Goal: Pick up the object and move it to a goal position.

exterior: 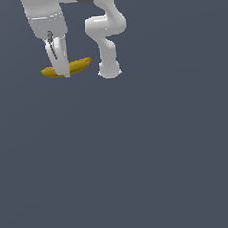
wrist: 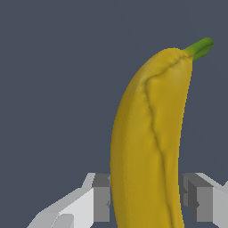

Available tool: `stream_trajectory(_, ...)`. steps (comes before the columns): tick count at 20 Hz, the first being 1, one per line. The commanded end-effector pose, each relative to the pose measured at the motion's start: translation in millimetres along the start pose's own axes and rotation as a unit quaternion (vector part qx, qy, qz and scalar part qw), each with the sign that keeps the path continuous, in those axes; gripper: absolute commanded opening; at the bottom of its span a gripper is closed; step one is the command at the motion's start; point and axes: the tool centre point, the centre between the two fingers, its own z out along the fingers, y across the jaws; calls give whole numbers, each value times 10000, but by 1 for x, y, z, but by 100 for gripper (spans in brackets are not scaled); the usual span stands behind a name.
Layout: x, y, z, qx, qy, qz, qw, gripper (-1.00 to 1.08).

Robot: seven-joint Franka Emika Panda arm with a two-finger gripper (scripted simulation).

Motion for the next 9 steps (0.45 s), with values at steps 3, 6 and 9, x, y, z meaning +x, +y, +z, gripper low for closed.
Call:
stream_trajectory(3,6,10,-21,2,5,-5,10000,-100)
stream_trajectory(6,8,13,-29,2,6,-8,10000,-100)
stream_trajectory(9,8,14,-31,2,6,-10,10000,-100)
